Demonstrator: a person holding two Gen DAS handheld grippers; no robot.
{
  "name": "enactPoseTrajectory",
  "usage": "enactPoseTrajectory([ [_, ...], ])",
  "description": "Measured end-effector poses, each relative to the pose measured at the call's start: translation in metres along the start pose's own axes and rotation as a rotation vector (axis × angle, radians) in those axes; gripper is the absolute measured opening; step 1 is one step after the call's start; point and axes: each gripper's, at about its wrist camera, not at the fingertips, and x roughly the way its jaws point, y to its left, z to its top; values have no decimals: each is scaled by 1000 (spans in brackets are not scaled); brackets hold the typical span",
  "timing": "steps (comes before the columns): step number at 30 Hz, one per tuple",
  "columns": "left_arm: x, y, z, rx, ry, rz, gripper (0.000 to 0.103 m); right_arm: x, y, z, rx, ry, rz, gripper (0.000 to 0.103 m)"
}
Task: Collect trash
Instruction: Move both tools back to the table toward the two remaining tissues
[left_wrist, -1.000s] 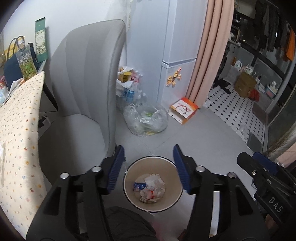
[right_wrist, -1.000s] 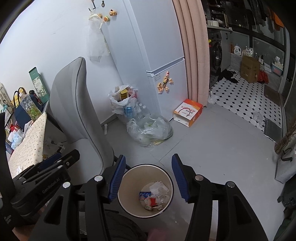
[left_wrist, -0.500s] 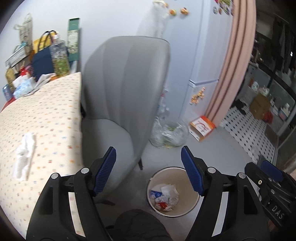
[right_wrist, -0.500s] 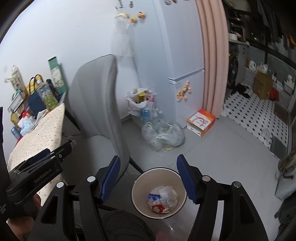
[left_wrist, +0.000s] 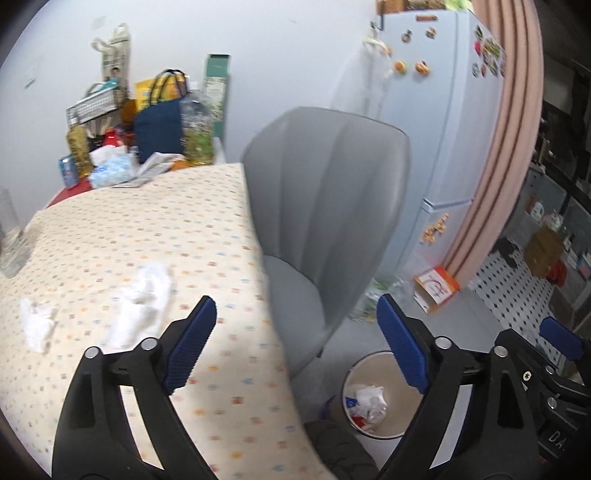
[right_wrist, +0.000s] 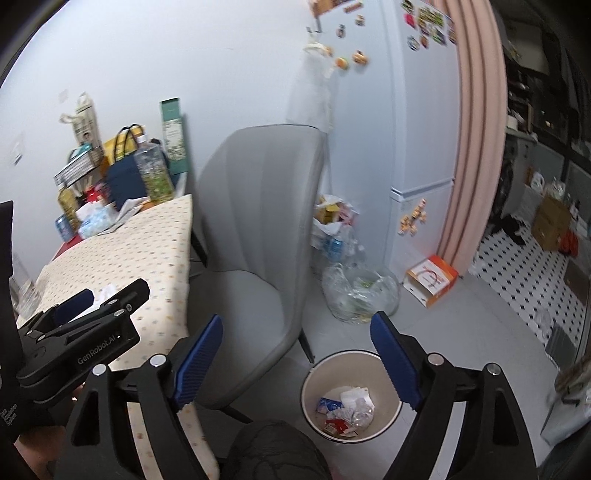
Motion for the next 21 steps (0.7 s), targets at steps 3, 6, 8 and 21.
enactPoseTrajectory([
  [3, -10, 19, 0, -22, -17, 25, 91, -8, 22, 0, -34, -15, 17, 86],
  [6, -18, 36, -3, -42, -25, 51, 92, -11, 39, 2, -58, -19, 38, 88],
  [8, -22, 46, -5, -55, -28, 68, 93, -12, 49, 1, -73, -21, 52, 89],
  [21, -48, 135, -26, -169, -29, 203, 96, -10, 119, -11, -180, 2, 158, 95],
])
